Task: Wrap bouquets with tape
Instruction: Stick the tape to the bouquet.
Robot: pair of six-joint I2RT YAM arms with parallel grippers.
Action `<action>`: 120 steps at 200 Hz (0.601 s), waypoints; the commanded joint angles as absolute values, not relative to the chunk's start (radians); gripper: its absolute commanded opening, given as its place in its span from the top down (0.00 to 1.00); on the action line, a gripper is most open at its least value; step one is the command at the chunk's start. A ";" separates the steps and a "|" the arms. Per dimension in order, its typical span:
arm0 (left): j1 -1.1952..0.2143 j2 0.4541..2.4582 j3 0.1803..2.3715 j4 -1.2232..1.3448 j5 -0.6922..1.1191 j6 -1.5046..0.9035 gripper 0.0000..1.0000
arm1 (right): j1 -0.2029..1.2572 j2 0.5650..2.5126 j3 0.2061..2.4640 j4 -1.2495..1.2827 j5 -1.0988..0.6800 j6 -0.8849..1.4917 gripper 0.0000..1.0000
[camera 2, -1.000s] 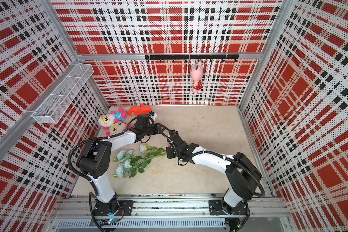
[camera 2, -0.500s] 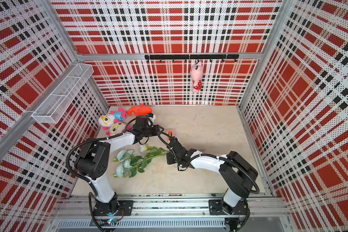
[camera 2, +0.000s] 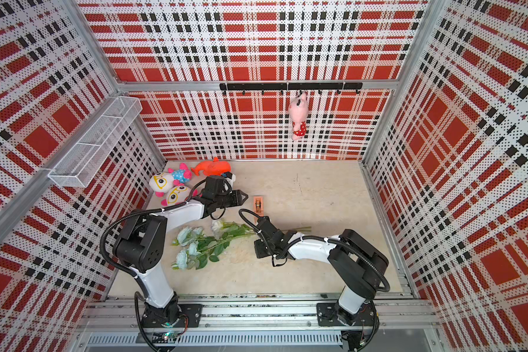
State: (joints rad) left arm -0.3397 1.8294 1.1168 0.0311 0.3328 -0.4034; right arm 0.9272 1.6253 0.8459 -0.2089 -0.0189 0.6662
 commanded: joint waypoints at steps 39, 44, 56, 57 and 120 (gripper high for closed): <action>-0.316 1.770 1.118 -0.014 0.306 -0.373 0.58 | 0.925 1.293 0.895 -0.353 0.103 0.349 0.45; -0.316 1.766 1.118 -0.018 0.303 -0.357 0.58 | 0.915 1.289 0.898 -0.347 0.126 0.316 0.45; -0.314 1.757 1.115 -0.023 0.298 -0.343 0.58 | 0.871 1.299 0.900 -0.308 0.083 0.208 0.45; -0.314 1.756 1.116 -0.023 0.298 -0.343 0.58 | 0.867 1.300 0.900 -0.304 0.074 0.200 0.45; -0.315 1.734 1.106 -0.030 0.300 -0.288 0.58 | 0.781 1.644 1.094 -0.372 -0.106 -0.151 0.45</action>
State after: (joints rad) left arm -0.3210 1.7626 1.1168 -0.0120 0.3000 -0.3382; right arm 0.7776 1.5364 1.0187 -0.3012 -0.0502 0.0303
